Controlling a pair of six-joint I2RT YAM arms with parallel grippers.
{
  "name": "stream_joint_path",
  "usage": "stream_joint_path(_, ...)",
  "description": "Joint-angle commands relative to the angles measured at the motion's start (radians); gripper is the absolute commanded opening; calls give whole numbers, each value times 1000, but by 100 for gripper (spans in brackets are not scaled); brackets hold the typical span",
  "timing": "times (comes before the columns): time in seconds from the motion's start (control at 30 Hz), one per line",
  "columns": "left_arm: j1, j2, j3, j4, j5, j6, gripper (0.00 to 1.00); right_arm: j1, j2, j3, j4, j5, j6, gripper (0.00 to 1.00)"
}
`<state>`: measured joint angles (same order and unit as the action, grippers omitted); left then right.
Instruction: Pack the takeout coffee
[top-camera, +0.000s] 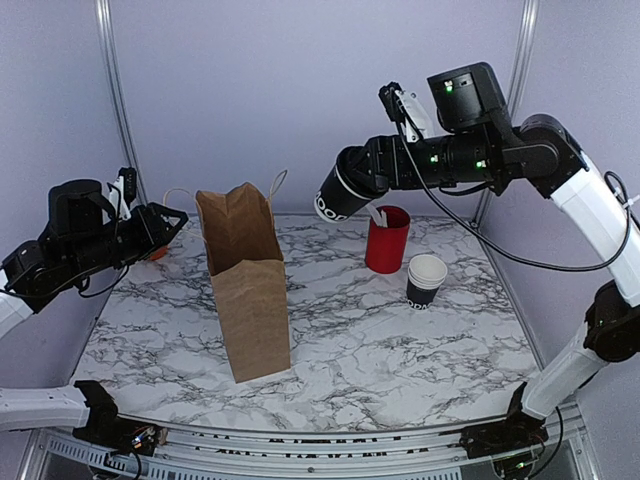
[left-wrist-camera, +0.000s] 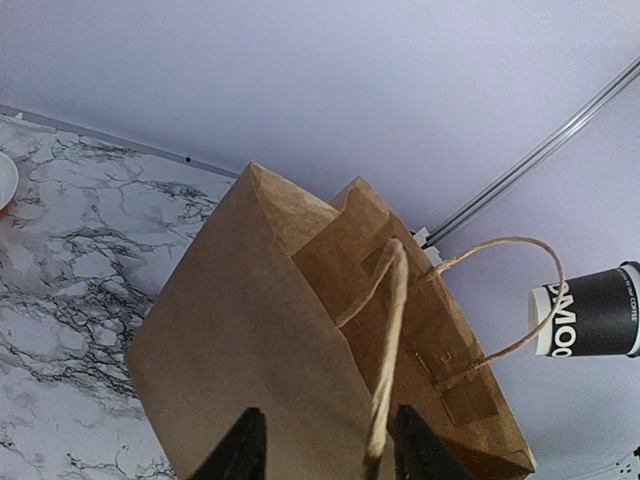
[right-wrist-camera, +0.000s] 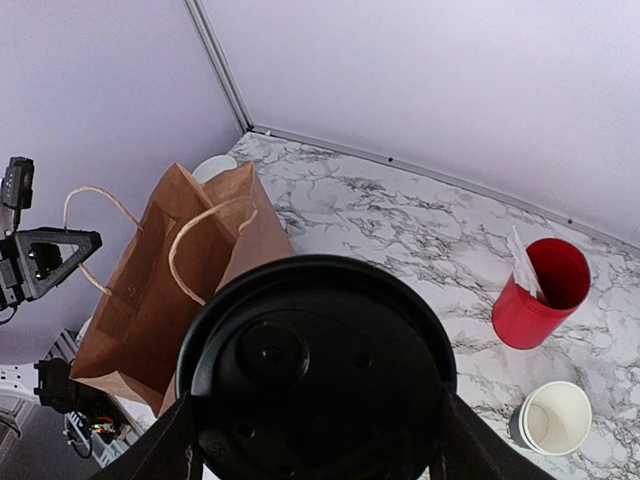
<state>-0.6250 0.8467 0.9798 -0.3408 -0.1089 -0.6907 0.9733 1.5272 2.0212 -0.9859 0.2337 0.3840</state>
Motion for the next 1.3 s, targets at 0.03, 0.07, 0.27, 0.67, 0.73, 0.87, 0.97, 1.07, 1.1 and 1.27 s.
stream_joint_path(0.03, 5, 31, 51, 19, 70, 17, 27, 37, -1, 66, 2, 1, -14, 60)
stream_joint_path(0.07, 5, 40, 57, 22, 81, 18, 22, 44, -7, 64, 11, -4, -14, 60)
stream_joint_path(0.27, 4, 83, 79, 37, 141, 15, 0, 79, -29, 41, 55, -32, -9, 60)
stream_joint_path(0.67, -29, 100, 80, 68, 169, -34, 0, 143, 16, 55, 144, -111, -13, 60)
stream_joint_path(0.73, -45, 98, 82, 70, 151, -46, 0, 159, 40, 79, 152, -122, -16, 60)
stream_joint_path(0.87, -115, 86, 88, 72, 93, -67, 0, 191, 103, 134, 164, -144, -21, 60)
stream_joint_path(0.97, -146, 72, 84, 71, 45, -90, 0, 203, 149, 165, 162, -152, -18, 60)
stream_joint_path(1.07, -167, 54, 78, 70, -1, -122, 0, 203, 186, 184, 155, -139, -9, 60)
stream_joint_path(1.1, -175, 46, 75, 71, -19, -129, 0, 204, 198, 191, 148, -128, -6, 60)
stream_joint_path(1.27, -184, 5, 69, 71, -46, -158, 0, 205, 256, 230, 107, -92, 5, 60)
